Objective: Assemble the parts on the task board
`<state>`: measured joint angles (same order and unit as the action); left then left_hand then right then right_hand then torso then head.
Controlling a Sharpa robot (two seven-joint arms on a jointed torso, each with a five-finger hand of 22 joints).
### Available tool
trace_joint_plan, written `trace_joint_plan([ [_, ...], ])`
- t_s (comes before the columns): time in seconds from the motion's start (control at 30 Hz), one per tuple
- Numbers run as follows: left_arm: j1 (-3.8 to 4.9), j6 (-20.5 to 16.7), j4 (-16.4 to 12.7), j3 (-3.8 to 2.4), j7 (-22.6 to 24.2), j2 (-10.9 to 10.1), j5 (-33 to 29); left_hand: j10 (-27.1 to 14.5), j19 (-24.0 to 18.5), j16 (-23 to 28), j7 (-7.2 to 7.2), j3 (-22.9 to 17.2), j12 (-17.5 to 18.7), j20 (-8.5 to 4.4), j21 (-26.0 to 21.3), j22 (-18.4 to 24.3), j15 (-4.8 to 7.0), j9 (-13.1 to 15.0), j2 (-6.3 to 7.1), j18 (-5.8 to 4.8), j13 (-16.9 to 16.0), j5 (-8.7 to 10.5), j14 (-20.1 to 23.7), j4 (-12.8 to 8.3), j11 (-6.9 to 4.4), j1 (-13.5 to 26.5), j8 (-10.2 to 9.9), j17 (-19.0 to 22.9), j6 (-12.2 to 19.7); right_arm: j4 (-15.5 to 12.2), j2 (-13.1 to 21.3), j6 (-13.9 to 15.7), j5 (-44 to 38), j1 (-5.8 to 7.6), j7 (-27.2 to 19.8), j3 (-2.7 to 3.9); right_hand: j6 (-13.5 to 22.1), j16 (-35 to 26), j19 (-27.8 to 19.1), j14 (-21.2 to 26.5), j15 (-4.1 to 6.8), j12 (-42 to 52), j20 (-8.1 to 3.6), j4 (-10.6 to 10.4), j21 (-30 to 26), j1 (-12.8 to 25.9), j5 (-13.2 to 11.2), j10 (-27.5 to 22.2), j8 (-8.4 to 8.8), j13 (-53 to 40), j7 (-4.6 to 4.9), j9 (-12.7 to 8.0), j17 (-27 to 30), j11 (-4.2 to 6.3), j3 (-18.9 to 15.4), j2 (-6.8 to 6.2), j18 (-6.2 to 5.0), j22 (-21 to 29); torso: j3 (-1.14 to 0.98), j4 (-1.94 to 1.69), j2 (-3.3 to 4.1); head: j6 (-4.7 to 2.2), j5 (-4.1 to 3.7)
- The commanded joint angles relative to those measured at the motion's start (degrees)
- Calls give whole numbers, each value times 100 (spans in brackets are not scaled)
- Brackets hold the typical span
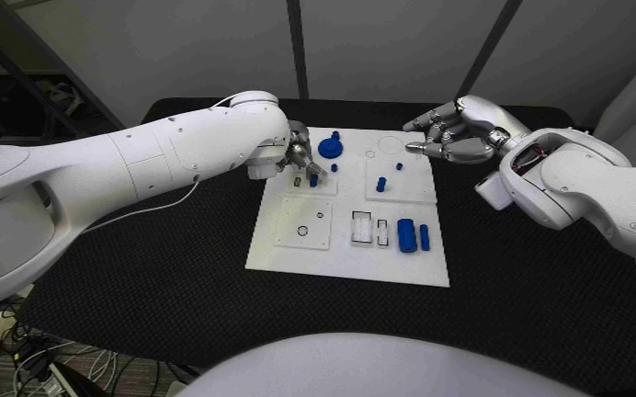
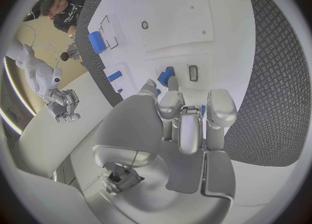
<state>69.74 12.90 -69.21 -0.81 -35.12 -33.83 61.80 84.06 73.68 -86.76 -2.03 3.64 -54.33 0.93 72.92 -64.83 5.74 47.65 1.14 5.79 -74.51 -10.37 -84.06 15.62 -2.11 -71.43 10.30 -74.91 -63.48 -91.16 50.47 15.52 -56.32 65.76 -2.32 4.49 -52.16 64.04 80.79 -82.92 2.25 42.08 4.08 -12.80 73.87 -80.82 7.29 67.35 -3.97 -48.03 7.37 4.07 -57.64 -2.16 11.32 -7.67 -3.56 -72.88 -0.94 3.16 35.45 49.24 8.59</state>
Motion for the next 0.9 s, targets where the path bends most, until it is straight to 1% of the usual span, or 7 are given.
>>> trace_joint_plan([
  [0.03,10,147,22,-2,-71,23,-15,56,3,-28,-5,2,13,23,-38,-10,-28,-14,-2,20,1,-49,-488,-40,36,-90,-33,-1049,-49,-7,-4,-3,-13,11,-24,5,-22,-10,35,-52,-1,18,-5,-42,-34,56,30,33,23,8,-9,-8,-2,-11,4,-19,-64,5,-3,0,-3,3,0],
  [0.2,11,171,49,-1,-83,46,-15,58,9,-31,28,-70,7,10,-38,-25,-11,-16,-125,20,-1,-77,-489,-184,10,-333,2,-1053,-86,-6,-5,-5,-14,11,-22,5,-22,-10,35,-52,-1,18,-5,-42,-34,56,30,33,23,8,-9,-8,-2,-11,4,-19,-64,5,-2,-2,-3,9,-4],
  [0.53,12,247,76,2,-70,77,-15,60,13,-42,45,-104,0,-2,-36,-42,-1,-17,-192,17,-4,-77,-492,-336,-4,-511,20,-1068,-88,-7,-6,-8,-14,11,-22,5,-24,-12,42,-55,1,33,-5,-35,-28,47,40,39,22,3,-11,-7,-8,-9,14,-16,-62,-4,-2,-1,-3,16,-18],
  [0.6,12,228,79,2,-54,81,-15,51,14,-42,31,-173,13,-22,-37,-50,5,-31,-255,20,2,-622,-492,-415,-28,-635,4,-1068,-53,-6,-6,-8,-15,11,-22,5,-24,-12,42,-55,1,33,-5,-35,-28,47,40,39,22,3,-11,-7,-8,-9,14,-16,-62,-4,-2,-2,-3,17,-18],
  [0.77,13,55,71,3,78,73,-15,48,21,-48,53,-489,30,-24,-34,-77,9,-42,-411,12,19,-1267,-494,-725,-24,-1032,-1,-1076,9,-3,-8,-8,-15,11,-22,5,-24,-12,42,-55,1,33,-5,-35,-28,47,40,39,22,3,-11,-7,-8,-9,14,-16,-62,-4,-4,-4,-4,21,-16],
  [0.83,13,-35,55,3,142,59,-16,44,20,-50,31,-726,46,-18,-36,-84,-1,-28,-450,11,34,-1178,-494,-874,-15,-1191,12,-1078,32,-2,-9,-9,-15,11,-22,5,-24,-12,42,-55,1,33,-5,-35,-28,47,40,39,22,3,-11,-7,-8,-9,14,-16,-62,-4,-4,-4,-4,21,-18],
  [0.9,13,-120,33,4,197,39,-36,50,19,-55,-17,-1208,66,18,-36,-103,-34,21,-385,4,57,-1055,-496,-1013,8,-1173,63,-1083,48,0,-9,-11,-15,11,-22,5,-24,-12,42,-55,1,33,-5,-35,-28,47,40,39,22,3,-11,-7,-8,-9,14,-16,-62,-4,-4,-4,-4,22,-19],
])
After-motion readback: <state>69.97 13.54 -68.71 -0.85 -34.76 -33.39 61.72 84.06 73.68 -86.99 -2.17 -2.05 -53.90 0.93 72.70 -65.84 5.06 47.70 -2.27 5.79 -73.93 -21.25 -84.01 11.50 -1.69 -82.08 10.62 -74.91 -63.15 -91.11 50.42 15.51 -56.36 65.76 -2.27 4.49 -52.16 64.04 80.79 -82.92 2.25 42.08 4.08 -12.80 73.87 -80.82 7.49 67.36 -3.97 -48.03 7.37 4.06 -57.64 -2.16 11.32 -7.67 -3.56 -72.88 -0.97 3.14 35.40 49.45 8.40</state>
